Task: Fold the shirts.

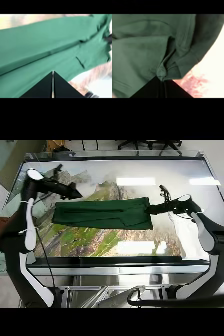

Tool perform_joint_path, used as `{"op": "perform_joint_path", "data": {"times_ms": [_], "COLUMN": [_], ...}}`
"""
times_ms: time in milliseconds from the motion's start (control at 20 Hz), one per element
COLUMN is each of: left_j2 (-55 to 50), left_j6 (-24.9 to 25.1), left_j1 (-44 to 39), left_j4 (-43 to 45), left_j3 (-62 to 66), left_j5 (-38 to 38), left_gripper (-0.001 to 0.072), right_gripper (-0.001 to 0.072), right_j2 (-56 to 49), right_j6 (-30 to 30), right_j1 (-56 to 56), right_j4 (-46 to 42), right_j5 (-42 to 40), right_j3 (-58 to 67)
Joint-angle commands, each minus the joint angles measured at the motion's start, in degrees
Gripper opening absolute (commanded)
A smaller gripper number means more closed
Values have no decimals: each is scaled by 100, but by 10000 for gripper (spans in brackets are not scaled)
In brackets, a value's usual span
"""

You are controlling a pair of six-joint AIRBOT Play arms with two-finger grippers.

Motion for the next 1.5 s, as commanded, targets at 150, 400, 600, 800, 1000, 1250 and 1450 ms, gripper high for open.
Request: {"op": "perform_joint_path", "data": {"times_ms": [150,400,600,800,1000,1250,1450], "left_j2": [-835,-1189,-1169,-111,1727,3823,4684], "left_j6": [-702,-1047,-1388,-820,-310,-280,-52], "left_j1": [-2236,-3554,-3921,-3405,-2262,-789,-173], "left_j4": [1191,944,929,929,675,586,592], "left_j3": [0,0,214,192,188,188,188], "left_j5": [1182,2612,2964,2085,675,-31,-343], "left_gripper": [15,15,16,16,16,16,16], "right_gripper": [15,15,15,15,15,18,433], "right_j2": [1220,1690,1705,1646,1368,-125,-1274], "right_j6": [400,772,1001,1246,1471,1329,901], "right_j1": [-835,-1482,-1438,-767,850,3244,4422], "right_j4": [122,120,166,221,208,205,205], "right_j5": [1513,2546,2614,2503,1504,-621,-2472], "right_j3": [632,1775,2033,2033,2031,2031,2035]}}
